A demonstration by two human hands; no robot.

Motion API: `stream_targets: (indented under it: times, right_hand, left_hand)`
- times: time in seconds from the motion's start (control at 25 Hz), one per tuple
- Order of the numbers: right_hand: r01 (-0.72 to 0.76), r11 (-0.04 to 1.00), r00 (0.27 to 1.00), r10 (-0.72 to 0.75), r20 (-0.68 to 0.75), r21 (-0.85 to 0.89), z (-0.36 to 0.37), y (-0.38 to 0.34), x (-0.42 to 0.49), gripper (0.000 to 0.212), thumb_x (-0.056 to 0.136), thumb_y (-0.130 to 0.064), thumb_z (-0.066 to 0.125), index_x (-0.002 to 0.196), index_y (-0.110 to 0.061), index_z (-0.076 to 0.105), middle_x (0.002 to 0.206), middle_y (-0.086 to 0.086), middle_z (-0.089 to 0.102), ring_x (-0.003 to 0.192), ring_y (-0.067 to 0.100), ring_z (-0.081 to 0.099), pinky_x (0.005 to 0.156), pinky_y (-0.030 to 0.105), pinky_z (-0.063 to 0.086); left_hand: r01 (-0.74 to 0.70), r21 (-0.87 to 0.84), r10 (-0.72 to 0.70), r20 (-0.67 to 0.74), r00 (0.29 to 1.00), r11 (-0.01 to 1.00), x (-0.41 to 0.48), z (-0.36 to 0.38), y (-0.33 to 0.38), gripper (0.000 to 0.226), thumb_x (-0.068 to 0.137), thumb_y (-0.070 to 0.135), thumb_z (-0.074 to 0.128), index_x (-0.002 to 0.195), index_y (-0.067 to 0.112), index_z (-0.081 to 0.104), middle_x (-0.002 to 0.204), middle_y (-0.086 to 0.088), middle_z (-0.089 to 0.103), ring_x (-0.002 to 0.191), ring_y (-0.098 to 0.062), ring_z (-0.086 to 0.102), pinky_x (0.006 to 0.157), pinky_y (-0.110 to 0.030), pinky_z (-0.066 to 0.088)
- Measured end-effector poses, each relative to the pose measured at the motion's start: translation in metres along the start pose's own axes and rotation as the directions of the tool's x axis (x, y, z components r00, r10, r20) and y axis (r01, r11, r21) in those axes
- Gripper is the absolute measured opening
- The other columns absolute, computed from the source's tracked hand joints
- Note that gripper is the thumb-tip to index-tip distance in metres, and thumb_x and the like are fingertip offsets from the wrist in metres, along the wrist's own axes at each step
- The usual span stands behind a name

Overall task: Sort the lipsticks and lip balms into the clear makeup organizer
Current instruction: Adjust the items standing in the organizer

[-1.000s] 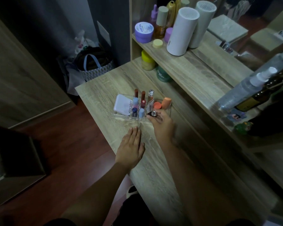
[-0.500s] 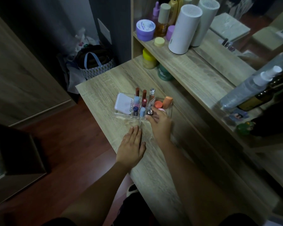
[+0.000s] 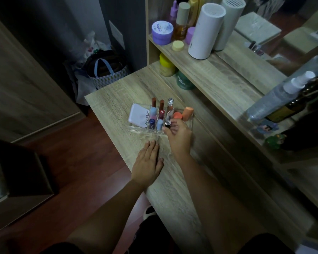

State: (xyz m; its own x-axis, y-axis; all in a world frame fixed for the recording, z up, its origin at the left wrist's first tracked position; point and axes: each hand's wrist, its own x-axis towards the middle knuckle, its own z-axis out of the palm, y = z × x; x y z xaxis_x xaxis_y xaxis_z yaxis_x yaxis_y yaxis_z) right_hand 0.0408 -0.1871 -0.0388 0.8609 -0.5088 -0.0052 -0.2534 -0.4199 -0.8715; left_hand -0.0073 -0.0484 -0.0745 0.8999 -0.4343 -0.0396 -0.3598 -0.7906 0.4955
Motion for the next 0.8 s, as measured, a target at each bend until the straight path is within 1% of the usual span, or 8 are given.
stream_targets:
  times: [0.04,0.12,0.24,0.44,0.56,0.6,0.72,0.8]
  right_hand:
    - [0.000,1.000,1.000,0.000,0.000,-0.014,-0.001,0.001,0.000,0.029,0.074,-0.009,0.078,0.101,-0.008,0.066,0.098,0.014,0.070,0.073,0.009,0.064,0.061,-0.001,0.046]
    - [-0.006,0.999,1.000,0.006,0.006,-0.048,-0.002,0.002,0.001,0.031,0.074,-0.007,0.077,0.103,-0.008,0.066,0.097,0.013,0.071,0.075,0.009,0.064,0.058,-0.004,0.043]
    - [-0.019,0.997,1.000,0.020,0.020,-0.075,-0.004,0.002,0.002,0.031,0.075,-0.006,0.077,0.103,-0.009,0.065,0.098,0.012,0.072,0.082,0.015,0.069,0.066,0.005,0.045]
    - [0.005,0.995,0.999,-0.001,0.039,-0.101,-0.006,0.001,0.002,0.032,0.075,-0.007,0.077,0.104,-0.010,0.065,0.098,0.010,0.073,0.080,0.008,0.065,0.066,0.006,0.046]
    - [-0.010,0.996,0.999,0.014,0.048,-0.090,-0.009,-0.001,0.002,0.036,0.075,-0.008,0.077,0.108,-0.011,0.064,0.101,0.010,0.073,0.088,0.016,0.070,0.079,0.029,0.059]
    - [-0.016,0.995,0.998,0.021,0.051,-0.095,-0.010,-0.002,0.001,0.041,0.075,-0.009,0.077,0.112,-0.014,0.062,0.104,0.010,0.072,0.091,0.018,0.069,0.083,0.033,0.059]
    - [-0.001,0.994,0.999,0.005,0.036,-0.113,-0.018,-0.001,-0.002,0.062,0.071,-0.018,0.079,0.126,-0.025,0.051,0.116,0.006,0.065,0.100,0.019,0.063,0.085,0.032,0.054]
    - [0.030,0.989,0.999,-0.028,0.017,-0.144,-0.027,0.008,-0.006,0.070,0.068,-0.022,0.079,0.130,-0.022,0.047,0.123,0.005,0.057,0.108,0.019,0.056,0.087,0.033,0.050]
  left_hand:
    - [0.005,-0.067,-0.007,-0.029,1.000,0.998,0.000,-0.003,0.000,0.054,0.095,0.028,0.047,0.142,0.006,0.034,0.152,-0.013,0.034,0.143,-0.027,0.025,0.117,-0.034,0.019]
    - [0.067,-0.226,-0.092,-0.101,0.991,0.972,0.001,-0.010,0.001,0.046,0.093,0.020,0.053,0.134,0.002,0.043,0.141,-0.018,0.046,0.132,-0.031,0.038,0.111,-0.025,0.023]
    - [0.158,-0.356,-0.239,-0.195,0.951,0.921,0.005,-0.016,-0.005,0.037,0.091,0.012,0.055,0.126,0.000,0.049,0.123,-0.021,0.055,0.117,-0.033,0.050,0.099,-0.021,0.030]
    - [0.218,-0.429,-0.328,-0.201,0.923,0.877,0.016,-0.021,-0.016,0.036,0.092,0.014,0.051,0.126,0.001,0.048,0.121,-0.020,0.054,0.114,-0.030,0.054,0.096,-0.027,0.035]
    - [0.317,-0.487,-0.473,-0.241,0.847,0.814,0.023,-0.027,-0.025,0.037,0.090,0.016,0.052,0.124,0.003,0.048,0.119,-0.018,0.053,0.110,-0.029,0.054,0.091,-0.026,0.036]
    - [0.334,-0.495,-0.502,-0.254,0.827,0.802,0.025,-0.030,-0.028,0.037,0.089,0.016,0.053,0.124,0.003,0.048,0.119,-0.019,0.054,0.108,-0.029,0.055,0.089,-0.027,0.037]
    - [0.344,-0.495,-0.516,-0.265,0.815,0.798,0.032,-0.041,-0.037,0.042,0.086,0.010,0.055,0.126,0.001,0.046,0.121,-0.021,0.053,0.106,-0.030,0.056,0.088,-0.029,0.040]
    - [0.360,-0.491,-0.523,-0.247,0.816,0.793,0.041,-0.048,-0.043,0.046,0.085,0.007,0.054,0.129,0.000,0.044,0.124,-0.021,0.053,0.109,-0.031,0.055,0.094,-0.035,0.044]
